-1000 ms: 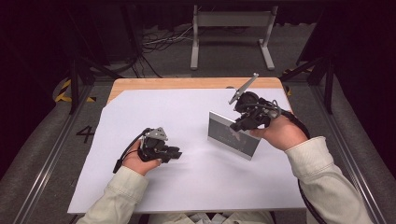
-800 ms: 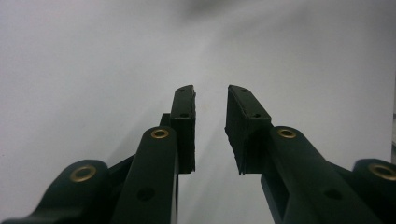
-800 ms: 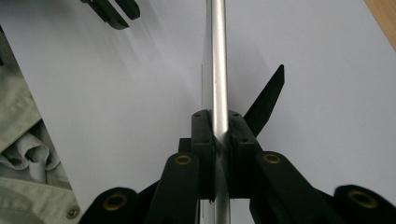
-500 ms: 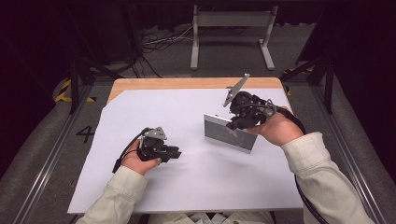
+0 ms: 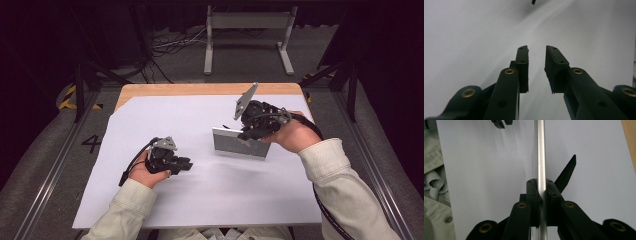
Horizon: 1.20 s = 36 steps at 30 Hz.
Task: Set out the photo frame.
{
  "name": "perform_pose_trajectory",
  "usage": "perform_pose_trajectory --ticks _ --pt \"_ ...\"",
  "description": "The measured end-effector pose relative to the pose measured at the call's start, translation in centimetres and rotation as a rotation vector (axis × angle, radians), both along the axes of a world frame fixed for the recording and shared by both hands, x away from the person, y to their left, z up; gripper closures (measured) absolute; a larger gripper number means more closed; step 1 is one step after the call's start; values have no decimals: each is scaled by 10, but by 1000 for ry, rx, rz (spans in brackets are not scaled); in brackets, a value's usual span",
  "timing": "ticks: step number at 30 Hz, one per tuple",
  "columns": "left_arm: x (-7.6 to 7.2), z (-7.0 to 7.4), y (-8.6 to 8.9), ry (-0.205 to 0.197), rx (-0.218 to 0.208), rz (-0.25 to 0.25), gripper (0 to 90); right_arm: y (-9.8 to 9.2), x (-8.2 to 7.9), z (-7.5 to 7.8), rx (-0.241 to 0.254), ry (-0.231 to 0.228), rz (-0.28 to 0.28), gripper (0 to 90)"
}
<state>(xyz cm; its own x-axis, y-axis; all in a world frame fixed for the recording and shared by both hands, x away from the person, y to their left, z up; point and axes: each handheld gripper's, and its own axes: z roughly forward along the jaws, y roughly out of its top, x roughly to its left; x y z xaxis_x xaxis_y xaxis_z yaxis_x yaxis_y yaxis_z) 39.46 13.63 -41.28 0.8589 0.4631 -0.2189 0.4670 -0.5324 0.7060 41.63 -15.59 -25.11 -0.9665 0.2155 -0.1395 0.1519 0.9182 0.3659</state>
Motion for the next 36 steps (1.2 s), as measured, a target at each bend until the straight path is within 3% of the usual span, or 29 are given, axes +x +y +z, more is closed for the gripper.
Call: perform_pose_trajectory --ticks 18,36 --pt "-5 -1 12 3 1 28 730 11 14 -10 19 47 150 837" --pt "-4 -2 12 9 1 25 727 9 22 -27 7 82 207 836"
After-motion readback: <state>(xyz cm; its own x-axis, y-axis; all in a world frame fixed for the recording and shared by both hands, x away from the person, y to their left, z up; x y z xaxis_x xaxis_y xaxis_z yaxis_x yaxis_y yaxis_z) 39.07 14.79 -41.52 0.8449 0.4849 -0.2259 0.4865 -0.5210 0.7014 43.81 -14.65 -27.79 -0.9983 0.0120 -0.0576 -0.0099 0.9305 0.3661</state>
